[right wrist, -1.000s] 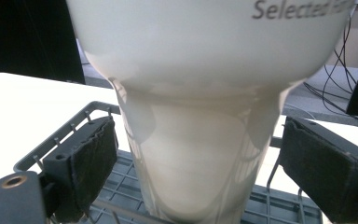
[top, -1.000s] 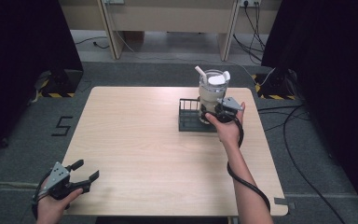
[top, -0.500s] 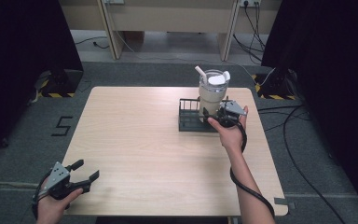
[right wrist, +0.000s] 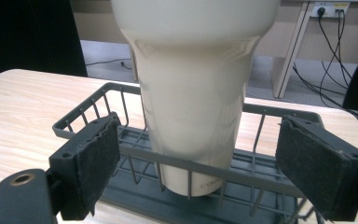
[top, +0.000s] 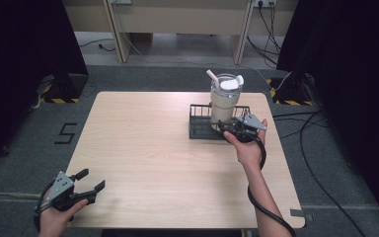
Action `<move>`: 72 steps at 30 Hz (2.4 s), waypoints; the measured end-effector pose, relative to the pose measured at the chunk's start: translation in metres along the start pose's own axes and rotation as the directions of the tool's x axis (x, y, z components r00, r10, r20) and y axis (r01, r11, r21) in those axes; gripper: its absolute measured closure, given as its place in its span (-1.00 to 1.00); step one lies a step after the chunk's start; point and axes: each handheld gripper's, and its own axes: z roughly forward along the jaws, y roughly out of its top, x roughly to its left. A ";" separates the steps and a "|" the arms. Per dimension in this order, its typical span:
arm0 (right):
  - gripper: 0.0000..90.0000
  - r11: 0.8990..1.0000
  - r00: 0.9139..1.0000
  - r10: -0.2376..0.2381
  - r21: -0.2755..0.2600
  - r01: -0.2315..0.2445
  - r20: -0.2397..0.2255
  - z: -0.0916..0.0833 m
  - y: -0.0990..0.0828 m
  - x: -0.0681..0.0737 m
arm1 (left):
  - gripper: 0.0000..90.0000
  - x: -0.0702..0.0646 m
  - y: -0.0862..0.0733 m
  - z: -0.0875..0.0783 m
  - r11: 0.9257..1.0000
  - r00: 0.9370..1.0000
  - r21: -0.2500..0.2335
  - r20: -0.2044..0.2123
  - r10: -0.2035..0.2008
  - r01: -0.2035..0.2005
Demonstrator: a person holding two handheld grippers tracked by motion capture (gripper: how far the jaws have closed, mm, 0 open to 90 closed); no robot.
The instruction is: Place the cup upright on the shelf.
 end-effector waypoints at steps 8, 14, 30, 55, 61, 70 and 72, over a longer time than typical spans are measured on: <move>-0.67 1.000 1.000 -0.005 0.001 0.005 0.006 -0.012 -0.005 -0.001 | -0.58 0.000 0.000 0.000 1.000 1.000 0.000 -0.002 0.002 -0.002; -0.67 1.000 1.000 -0.004 0.006 0.004 0.007 -0.021 -0.009 -0.002 | -0.58 0.000 0.000 0.000 1.000 1.000 0.000 -0.004 0.001 -0.001; -0.67 1.000 1.000 -0.003 0.018 0.003 0.019 -0.050 -0.029 -0.011 | -0.58 0.000 0.000 0.000 1.000 1.000 -0.001 -0.005 -0.001 0.001; -0.66 0.999 0.998 0.006 0.038 -0.008 0.066 -0.091 -0.066 -0.024 | -0.57 -0.001 0.001 0.000 1.000 1.000 -0.004 -0.004 0.004 -0.004; -0.66 0.999 0.997 0.012 0.052 -0.016 0.075 -0.101 -0.079 -0.027 | -0.57 -0.001 0.001 0.000 1.000 1.000 -0.003 -0.005 0.005 -0.005; -0.66 0.998 0.995 0.019 0.051 -0.024 0.102 -0.112 -0.095 -0.032 | -0.57 -0.001 0.001 0.000 1.000 1.000 -0.004 -0.007 0.005 -0.005; -0.66 0.998 0.994 0.020 0.050 -0.026 0.105 -0.114 -0.099 -0.033 | -0.57 -0.001 0.001 0.000 1.000 1.000 -0.003 -0.007 0.005 -0.005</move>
